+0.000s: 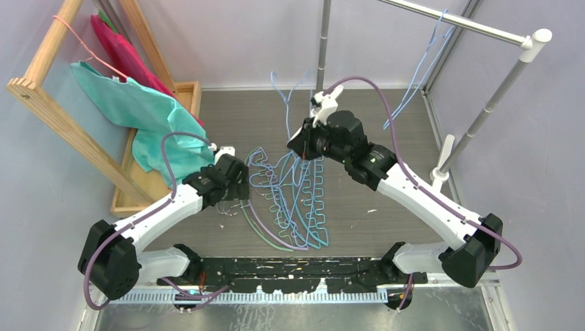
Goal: Organize the hangers
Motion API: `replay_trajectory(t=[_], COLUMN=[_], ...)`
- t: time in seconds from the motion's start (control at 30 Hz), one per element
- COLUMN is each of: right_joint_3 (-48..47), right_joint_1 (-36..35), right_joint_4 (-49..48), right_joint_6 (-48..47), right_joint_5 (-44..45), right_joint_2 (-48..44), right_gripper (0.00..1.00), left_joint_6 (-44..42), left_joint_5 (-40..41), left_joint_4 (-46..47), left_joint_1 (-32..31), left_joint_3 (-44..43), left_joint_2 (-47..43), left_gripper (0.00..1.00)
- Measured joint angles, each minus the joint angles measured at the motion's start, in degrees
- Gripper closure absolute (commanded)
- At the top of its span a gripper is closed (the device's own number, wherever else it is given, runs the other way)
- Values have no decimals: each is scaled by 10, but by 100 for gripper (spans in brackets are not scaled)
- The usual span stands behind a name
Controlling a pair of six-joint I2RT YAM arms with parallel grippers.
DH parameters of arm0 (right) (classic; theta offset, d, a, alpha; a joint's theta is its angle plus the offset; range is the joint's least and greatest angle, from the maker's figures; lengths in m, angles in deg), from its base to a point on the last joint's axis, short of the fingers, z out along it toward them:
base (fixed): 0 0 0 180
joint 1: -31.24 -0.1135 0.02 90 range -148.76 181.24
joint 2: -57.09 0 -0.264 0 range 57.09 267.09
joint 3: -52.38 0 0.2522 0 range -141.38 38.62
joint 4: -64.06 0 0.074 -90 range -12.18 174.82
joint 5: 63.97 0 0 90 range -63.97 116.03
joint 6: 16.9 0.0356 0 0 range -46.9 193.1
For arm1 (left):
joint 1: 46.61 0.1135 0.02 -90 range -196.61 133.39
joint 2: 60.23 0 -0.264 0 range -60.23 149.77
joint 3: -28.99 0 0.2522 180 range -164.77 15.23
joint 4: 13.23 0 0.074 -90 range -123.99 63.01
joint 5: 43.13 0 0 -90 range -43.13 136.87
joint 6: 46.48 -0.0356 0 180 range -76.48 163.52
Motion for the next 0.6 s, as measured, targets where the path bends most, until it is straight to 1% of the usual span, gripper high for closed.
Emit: replay_trajectory(t=[0.13, 0.27, 0.4, 0.6], right_joint_3=[-43, -71, -92, -109], right_joint_1=[8, 27, 63, 150], right_joint_4=[-23, -49, -72, -101], right_joint_6=[10, 18, 30, 49], right_joint_5=[64, 93, 96, 80], right_joint_2=[10, 21, 37, 50], right_gripper=[99, 99, 99, 98], left_joint_6=[0, 0, 0, 0], left_joint_5=[0, 2, 2, 7], left_joint_4=[-2, -5, -8, -12], left_joint_1=[0, 0, 0, 0], left_joint_3=[0, 0, 0, 0], left_joint_2=[-19, -35, -38, -43], left_gripper=[2, 2, 2, 2])
